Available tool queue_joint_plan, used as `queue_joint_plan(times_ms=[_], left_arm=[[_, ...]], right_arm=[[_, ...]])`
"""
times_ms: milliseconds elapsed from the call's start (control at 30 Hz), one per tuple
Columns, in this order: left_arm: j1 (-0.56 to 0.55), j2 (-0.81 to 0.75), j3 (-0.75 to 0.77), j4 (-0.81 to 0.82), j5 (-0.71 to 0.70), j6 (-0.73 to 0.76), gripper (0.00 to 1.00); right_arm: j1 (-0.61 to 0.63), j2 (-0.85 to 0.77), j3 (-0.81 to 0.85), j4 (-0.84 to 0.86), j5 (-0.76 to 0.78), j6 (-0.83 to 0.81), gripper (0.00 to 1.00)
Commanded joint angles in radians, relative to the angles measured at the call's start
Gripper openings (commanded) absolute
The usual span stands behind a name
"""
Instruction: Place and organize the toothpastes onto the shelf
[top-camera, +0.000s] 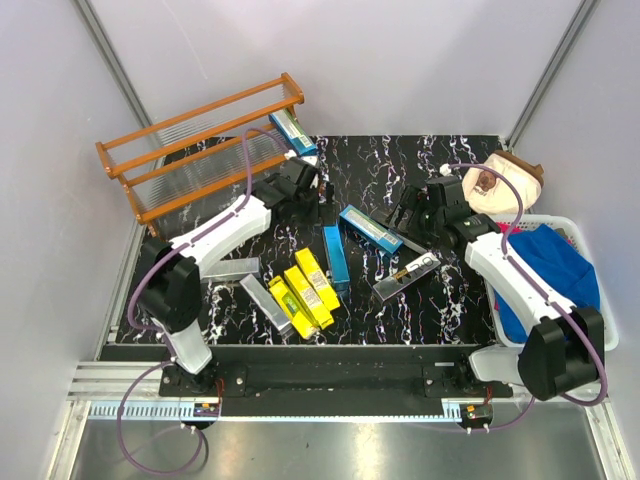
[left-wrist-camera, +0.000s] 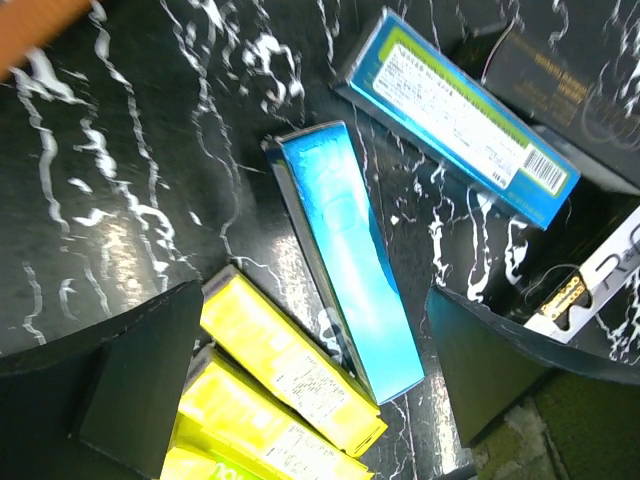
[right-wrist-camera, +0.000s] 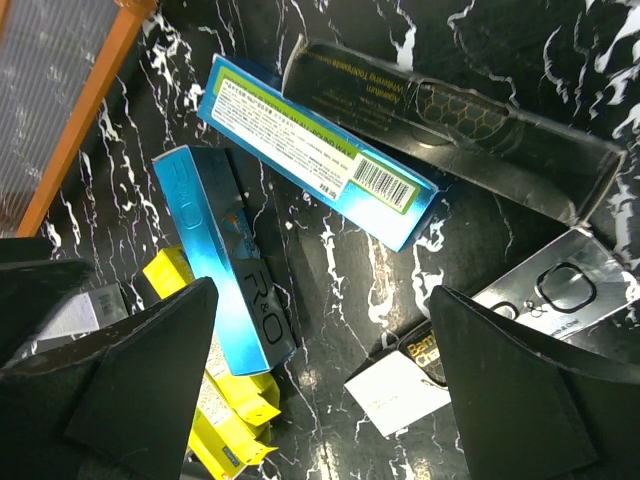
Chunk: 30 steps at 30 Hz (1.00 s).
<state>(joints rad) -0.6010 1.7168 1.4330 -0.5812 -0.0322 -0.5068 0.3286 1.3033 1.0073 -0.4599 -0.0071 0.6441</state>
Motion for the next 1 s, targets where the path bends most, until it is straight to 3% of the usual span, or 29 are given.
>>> queue_joint_plan(times_ms=[0,600,733,767,867,967], left_arm=[[-0.017,0.042,0.058,0.015,0.055,-0.025,0.99],[-0.077,0.346,0.162,-0.002,0.072,-0.015,0.80],[-0.094,0.380,0.179,-0.002,0.068,-0.003,0.65],[-0.097,0.383,0.181,0.000,0.068,0.004,0.55],[-0.100,0.377,0.185,0.000,0.075,0.004,0.42],[-0.100,0.348,0.188,0.000,0.074,0.014,0.36]], right_arm=[[0.000,-0.032,0.030,-0.008,0.055,-0.043,0.97],[-0.002,-0.024,0.027,0.003,0.022,-0.031,0.97],[-0.002,-0.012,0.033,0.000,0.015,-0.032,0.97],[-0.002,-0.010,0.034,0.000,0.010,-0.031,0.97],[-0.002,-0.004,0.037,-0.002,0.010,-0.023,0.97],[-0.002,0.001,0.043,-0.003,-0.014,-0.021,0.97]])
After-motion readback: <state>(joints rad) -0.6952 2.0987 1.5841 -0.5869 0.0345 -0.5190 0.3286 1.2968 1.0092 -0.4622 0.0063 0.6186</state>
